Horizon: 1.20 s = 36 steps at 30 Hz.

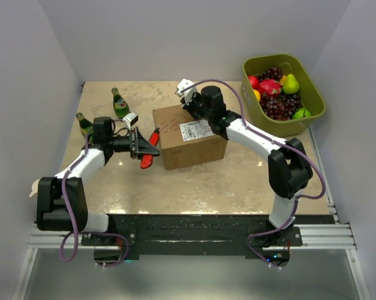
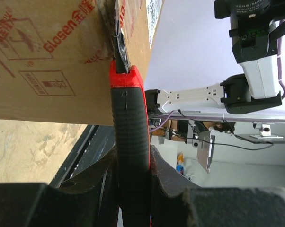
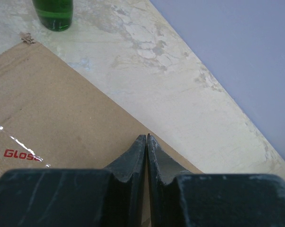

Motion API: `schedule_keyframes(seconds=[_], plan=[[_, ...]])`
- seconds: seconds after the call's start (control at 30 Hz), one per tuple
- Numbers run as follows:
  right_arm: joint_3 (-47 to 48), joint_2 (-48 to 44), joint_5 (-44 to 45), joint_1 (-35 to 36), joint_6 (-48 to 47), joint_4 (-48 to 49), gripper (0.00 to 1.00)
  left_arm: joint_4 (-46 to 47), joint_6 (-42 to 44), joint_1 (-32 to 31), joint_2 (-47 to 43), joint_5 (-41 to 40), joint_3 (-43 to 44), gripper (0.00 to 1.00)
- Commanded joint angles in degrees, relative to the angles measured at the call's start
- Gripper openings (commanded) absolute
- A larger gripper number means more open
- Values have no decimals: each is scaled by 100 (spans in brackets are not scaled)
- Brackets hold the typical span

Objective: Unpack the express box
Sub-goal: Cut the express box at the center of the board.

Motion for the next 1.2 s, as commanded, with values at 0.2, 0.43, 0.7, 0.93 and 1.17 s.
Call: schedule_keyframes(seconds=[0.2,0.43,0.7,0.93,1.17], plan=[[-300,121,-90,147,40,-809,10,-333,387,1,-391,89,30,0],[-335,121,-178,147,58,-879,16,-2292,2690,-8,-919,-859,338,0],[-274,165,-266,147,102,-888,15,-2093,2420,71,-779,-236,321,0],[-388,77,-336,147,111,-905,16,-1820,2148,202,-489,10,251,0],[-405,94,-345,147,111,-897,16,-1337,1804,343,-164,169,399,0]])
